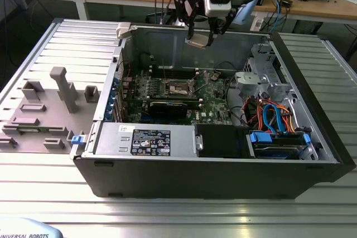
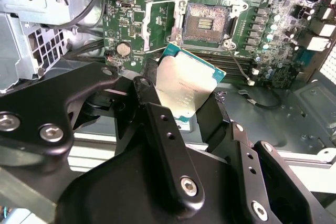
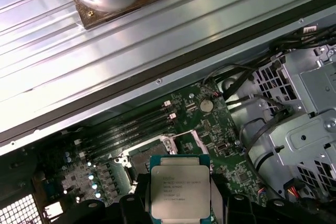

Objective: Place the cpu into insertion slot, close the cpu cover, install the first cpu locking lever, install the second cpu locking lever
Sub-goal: 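Place the cpu into insertion slot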

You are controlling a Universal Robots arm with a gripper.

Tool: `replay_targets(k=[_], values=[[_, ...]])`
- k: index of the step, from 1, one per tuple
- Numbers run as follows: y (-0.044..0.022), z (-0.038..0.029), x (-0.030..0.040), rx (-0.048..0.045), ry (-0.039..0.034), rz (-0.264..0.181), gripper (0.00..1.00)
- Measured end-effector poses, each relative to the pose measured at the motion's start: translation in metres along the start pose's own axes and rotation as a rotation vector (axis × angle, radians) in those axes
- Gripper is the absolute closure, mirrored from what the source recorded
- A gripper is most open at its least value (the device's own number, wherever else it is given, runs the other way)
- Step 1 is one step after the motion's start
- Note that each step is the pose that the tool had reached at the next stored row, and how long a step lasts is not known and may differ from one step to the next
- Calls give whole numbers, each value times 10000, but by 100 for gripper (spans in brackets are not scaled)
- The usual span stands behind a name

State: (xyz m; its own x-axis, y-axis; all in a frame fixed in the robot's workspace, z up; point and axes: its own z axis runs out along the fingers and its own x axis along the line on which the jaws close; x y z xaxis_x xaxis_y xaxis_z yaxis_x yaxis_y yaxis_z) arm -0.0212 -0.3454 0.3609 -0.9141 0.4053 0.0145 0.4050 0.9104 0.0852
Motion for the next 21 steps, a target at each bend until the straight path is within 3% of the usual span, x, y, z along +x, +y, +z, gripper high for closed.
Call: replay_targets(k=[5, 10, 18, 21], values=[[-1, 6, 0, -14, -78, 921, 46], [-1, 9, 0, -23, -131, 1535, 46], [-1, 13, 0, -35, -200, 2342, 46], [-1, 14, 0, -36, -210, 2455, 46]])
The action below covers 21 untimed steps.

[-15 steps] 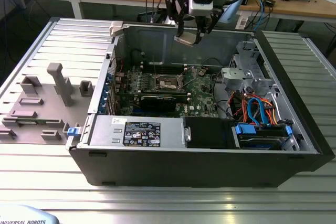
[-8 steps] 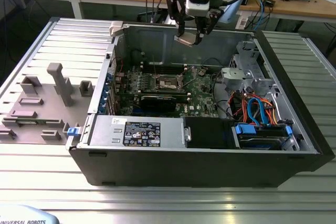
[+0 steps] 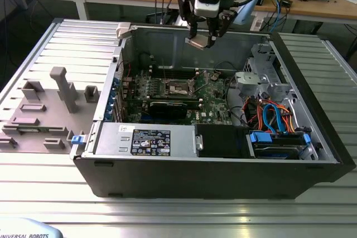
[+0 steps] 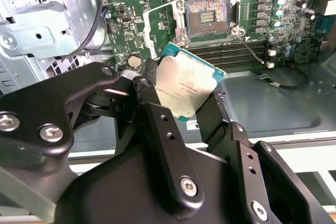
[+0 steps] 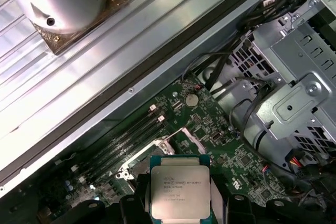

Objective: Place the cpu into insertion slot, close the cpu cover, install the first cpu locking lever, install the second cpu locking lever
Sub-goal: 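Place the cpu into insertion slot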

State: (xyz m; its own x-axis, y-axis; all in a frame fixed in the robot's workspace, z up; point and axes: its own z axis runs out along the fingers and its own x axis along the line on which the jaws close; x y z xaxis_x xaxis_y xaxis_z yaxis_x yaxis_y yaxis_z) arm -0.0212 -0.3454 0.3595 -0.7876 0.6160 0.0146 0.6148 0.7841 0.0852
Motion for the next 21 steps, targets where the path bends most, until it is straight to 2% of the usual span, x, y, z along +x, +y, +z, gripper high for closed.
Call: replay_targets(k=[12, 15, 21], values=[[0, 0, 0, -1, -9, 95, 46], [0, 1, 0, -4, -29, 320, 46], [0, 3, 0, -13, -95, 1088, 46]])
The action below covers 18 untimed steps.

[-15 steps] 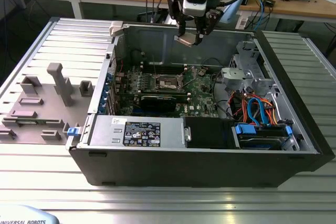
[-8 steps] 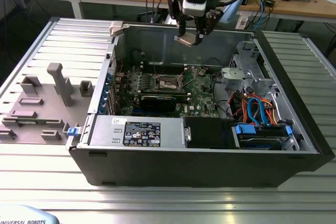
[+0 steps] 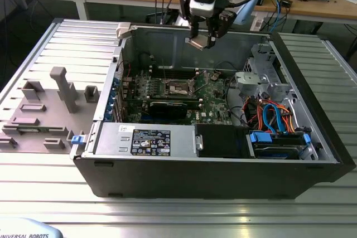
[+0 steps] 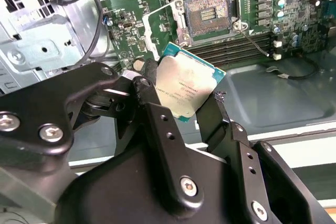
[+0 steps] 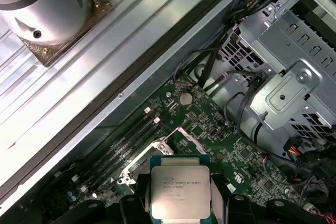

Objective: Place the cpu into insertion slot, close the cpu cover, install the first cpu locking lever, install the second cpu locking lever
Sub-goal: 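Place the cpu into insertion slot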

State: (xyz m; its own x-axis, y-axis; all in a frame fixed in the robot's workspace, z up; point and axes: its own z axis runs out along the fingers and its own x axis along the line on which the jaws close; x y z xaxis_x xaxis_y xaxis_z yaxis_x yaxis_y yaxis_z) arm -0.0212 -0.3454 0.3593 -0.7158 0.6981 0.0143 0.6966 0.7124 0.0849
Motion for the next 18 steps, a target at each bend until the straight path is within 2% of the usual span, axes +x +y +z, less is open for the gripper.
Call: replay_targets(k=[14, 17, 18], values=[[0, 3, 0, -18, -110, 1286, 46], [0, 4, 0, -25, -157, 1817, 46], [0, 4, 0, -25, -161, 1863, 46]])
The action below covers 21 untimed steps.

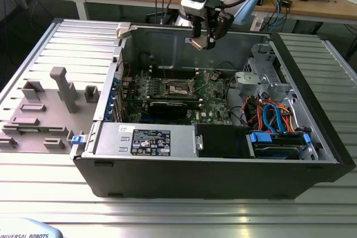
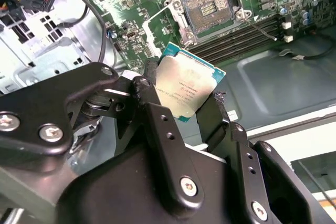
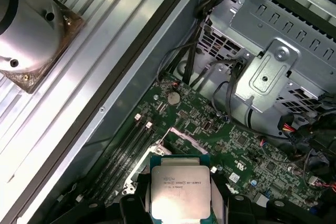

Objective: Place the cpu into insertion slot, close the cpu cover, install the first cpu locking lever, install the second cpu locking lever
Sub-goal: 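Place the cpu into insertion slot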

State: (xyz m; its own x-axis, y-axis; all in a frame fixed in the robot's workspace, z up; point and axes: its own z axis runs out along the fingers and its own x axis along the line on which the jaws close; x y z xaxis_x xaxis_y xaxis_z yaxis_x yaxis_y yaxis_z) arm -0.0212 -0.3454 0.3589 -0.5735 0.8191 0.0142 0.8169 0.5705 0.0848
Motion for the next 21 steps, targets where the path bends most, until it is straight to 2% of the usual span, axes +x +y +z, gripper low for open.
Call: replay_targets(k=[11, 14, 21], values=[[0, 0, 0, -2, -11, 117, 46], [0, 0, 0, -4, -27, 312, 46], [0, 2, 0, -17, -104, 1211, 46]])
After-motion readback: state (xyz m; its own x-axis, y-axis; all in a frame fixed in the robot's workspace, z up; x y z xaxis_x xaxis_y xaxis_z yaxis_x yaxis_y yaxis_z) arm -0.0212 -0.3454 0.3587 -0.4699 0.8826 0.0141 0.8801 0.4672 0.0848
